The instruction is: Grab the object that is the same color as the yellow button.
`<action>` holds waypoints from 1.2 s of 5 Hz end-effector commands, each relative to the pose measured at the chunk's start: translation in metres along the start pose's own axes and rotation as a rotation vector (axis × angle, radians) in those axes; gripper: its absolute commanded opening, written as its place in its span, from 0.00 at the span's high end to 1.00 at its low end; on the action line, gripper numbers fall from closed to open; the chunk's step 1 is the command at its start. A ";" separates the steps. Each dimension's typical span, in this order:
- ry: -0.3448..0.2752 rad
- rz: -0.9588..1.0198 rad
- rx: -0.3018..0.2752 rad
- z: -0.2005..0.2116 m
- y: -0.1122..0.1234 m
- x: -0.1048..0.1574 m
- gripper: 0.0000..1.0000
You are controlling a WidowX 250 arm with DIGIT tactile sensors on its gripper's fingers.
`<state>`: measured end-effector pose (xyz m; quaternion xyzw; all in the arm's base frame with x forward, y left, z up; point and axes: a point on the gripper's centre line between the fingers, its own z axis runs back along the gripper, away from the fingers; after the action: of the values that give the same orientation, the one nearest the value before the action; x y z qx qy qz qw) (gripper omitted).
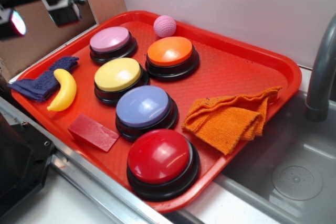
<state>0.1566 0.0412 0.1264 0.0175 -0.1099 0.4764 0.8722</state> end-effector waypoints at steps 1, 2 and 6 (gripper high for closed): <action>-0.161 0.370 0.056 -0.050 0.013 0.026 0.00; -0.188 0.437 0.089 -0.069 0.016 0.029 0.00; -0.168 0.519 0.176 -0.122 0.026 0.031 0.00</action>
<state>0.1747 0.0905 0.0045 0.1121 -0.1272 0.6812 0.7122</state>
